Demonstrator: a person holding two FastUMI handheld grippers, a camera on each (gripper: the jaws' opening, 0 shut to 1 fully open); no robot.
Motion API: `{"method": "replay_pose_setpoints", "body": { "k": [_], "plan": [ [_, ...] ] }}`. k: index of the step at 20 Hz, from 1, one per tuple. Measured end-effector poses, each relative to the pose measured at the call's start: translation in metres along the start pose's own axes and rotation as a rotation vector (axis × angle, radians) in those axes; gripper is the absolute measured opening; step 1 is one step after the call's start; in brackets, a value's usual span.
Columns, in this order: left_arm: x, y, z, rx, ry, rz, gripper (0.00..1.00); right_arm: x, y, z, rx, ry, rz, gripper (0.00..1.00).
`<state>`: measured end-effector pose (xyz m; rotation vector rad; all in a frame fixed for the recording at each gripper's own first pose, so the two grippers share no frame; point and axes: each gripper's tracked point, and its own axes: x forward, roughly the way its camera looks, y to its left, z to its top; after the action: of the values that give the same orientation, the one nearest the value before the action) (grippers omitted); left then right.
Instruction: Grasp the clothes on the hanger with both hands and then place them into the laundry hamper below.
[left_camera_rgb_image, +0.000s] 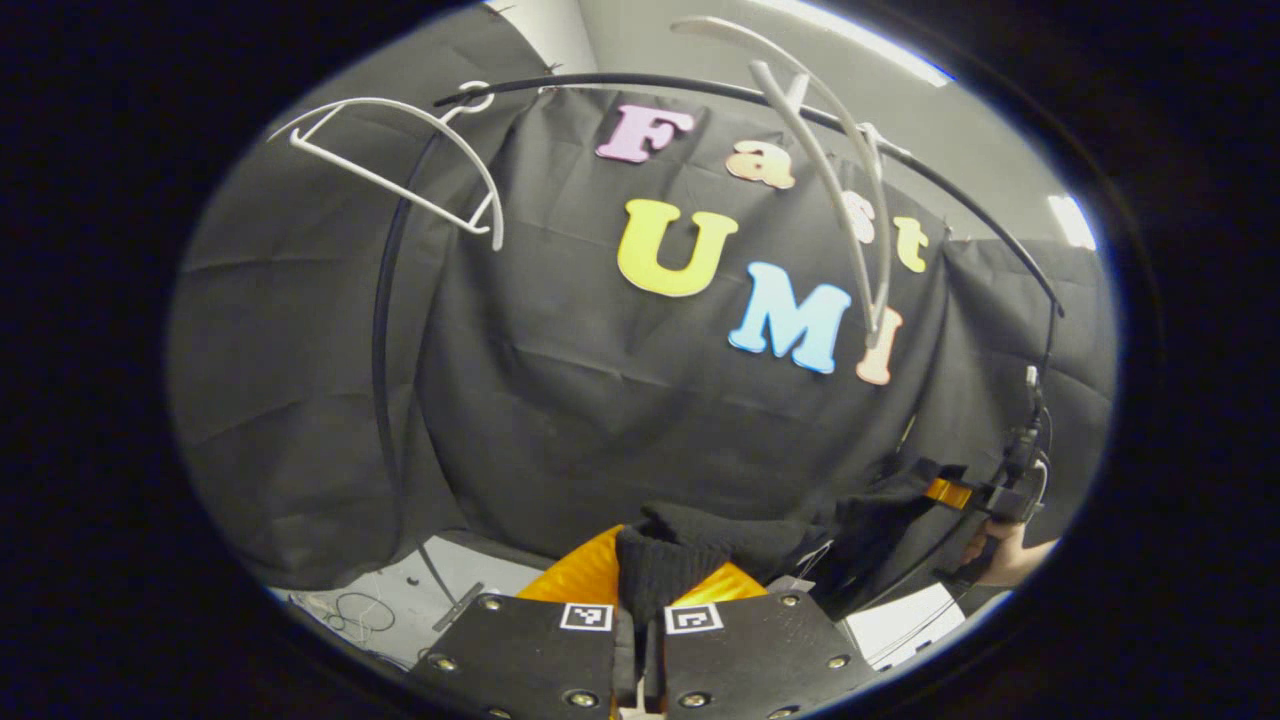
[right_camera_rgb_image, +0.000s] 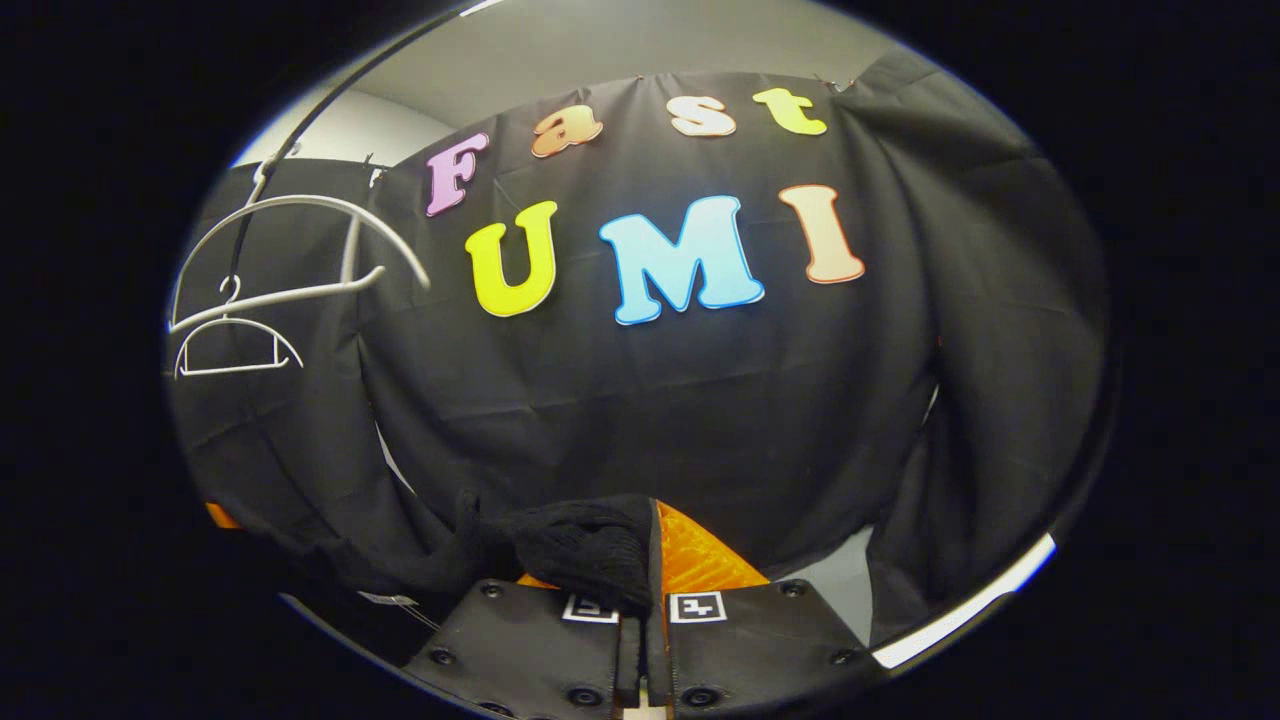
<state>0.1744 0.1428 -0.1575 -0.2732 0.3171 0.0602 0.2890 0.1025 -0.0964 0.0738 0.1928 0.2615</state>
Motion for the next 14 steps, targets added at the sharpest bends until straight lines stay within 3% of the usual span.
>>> {"method": "replay_pose_setpoints", "body": {
  "k": [3,7,10,14],
  "plan": [
    [-0.041,-0.009,-0.004,0.045,0.021,-0.084,0.04,-0.049,0.003,-0.017,0.037,0.030,-0.068,0.07],
    [-0.068,-0.038,-0.003,-0.029,0.035,-0.234,0.04,-0.107,0.014,-0.030,0.064,0.055,-0.134,0.07],
    [-0.069,-0.045,0.003,0.021,0.026,-0.249,0.05,-0.133,0.032,-0.041,0.068,0.081,-0.131,0.07],
    [-0.065,-0.057,-0.005,0.159,0.039,-0.201,0.05,-0.147,0.054,-0.061,0.050,0.121,-0.084,0.07]
  ]
}}
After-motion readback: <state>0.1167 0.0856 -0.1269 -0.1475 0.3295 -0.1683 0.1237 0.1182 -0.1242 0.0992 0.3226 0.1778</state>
